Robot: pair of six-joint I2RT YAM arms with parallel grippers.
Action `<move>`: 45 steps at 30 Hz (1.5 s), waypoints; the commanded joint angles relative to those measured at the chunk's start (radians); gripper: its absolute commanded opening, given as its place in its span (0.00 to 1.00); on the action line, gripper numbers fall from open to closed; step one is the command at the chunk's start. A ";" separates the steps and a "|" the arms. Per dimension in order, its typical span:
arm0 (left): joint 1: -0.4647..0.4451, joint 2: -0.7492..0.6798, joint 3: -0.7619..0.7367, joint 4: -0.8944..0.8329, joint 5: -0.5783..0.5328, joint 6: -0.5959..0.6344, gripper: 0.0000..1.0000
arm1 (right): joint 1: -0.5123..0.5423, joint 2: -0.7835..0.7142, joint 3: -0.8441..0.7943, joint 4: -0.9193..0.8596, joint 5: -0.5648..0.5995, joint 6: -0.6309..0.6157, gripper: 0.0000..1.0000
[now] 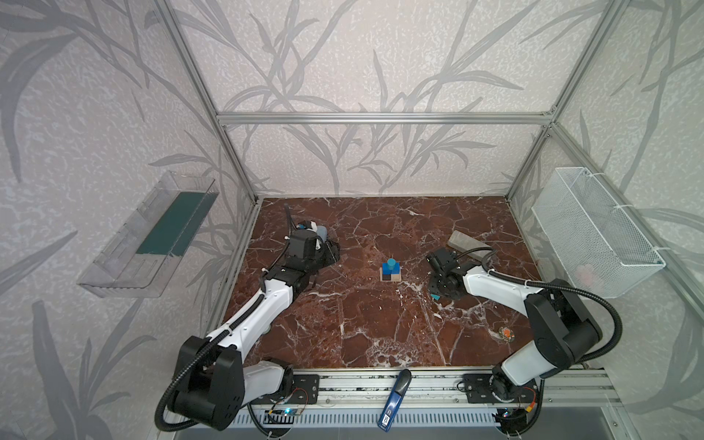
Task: Build the wood block tower
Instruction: 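Lower the right gripper around the teal block and close on it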
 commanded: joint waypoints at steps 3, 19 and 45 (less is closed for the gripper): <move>0.012 -0.006 -0.017 0.024 0.021 -0.015 0.54 | 0.003 0.031 0.030 -0.027 0.003 0.005 0.38; 0.021 -0.005 -0.022 0.035 0.033 -0.026 0.54 | 0.003 0.054 0.042 -0.054 -0.032 -0.058 0.31; 0.028 -0.004 -0.025 0.043 0.043 -0.033 0.54 | 0.006 0.057 0.085 -0.099 -0.025 -0.113 0.44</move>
